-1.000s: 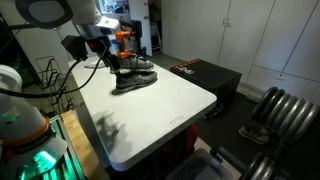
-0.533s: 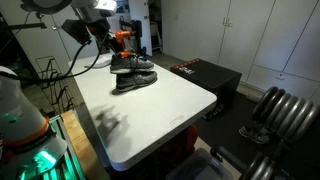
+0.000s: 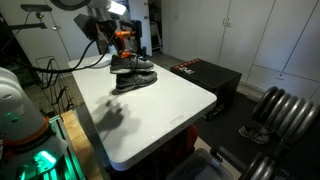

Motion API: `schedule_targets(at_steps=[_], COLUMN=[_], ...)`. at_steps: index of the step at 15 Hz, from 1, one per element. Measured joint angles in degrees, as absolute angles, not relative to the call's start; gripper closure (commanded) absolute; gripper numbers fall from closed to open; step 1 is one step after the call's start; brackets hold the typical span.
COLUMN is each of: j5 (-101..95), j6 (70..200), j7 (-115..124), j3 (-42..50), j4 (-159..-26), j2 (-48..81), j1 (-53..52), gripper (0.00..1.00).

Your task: Remove the top shoe on the stacked shoes and put it on the left, pick up the shoe on the right and put it on top of the shoe on the left

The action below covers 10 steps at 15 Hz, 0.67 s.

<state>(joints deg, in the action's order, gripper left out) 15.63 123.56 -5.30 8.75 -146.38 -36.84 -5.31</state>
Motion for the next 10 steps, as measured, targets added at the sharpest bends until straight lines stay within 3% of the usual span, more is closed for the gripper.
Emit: schedule_targets(at_steps=[8,10], j5=[12.55,9.58], j6=[123.58,123.66], j7=[5.56,8.24], j3=[0.69,-0.70], j4=[-139.92,-138.99], j2=[-24.26,-22.18], j1=[-2.32,-1.42], gripper=[0.00,0.26])
